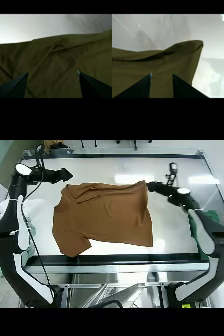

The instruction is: Fold the shirts.

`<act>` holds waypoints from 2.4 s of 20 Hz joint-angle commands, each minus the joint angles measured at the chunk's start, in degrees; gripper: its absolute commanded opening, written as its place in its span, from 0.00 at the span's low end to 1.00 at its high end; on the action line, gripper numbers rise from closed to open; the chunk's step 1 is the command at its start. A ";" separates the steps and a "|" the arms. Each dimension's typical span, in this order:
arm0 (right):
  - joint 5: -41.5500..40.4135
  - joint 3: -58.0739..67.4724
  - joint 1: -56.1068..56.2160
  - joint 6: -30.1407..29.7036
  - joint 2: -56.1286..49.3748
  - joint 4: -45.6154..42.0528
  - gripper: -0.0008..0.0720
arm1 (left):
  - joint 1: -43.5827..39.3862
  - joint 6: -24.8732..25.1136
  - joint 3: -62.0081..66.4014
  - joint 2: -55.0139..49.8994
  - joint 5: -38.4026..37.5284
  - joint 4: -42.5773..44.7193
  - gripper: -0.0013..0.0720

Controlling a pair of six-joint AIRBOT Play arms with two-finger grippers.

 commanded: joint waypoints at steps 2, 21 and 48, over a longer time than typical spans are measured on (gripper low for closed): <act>19.93 0.37 -11.52 18.97 7.91 -14.80 0.39 | 6.91 -2.82 -4.09 4.46 -10.71 0.48 0.98; 38.84 -32.79 -20.79 26.75 22.40 -21.46 0.42 | 17.18 1.95 -38.25 5.31 -14.99 3.48 0.98; 34.60 -15.80 -5.95 28.09 29.66 -20.04 0.03 | 14.91 4.39 -16.83 16.02 -30.12 -18.43 0.04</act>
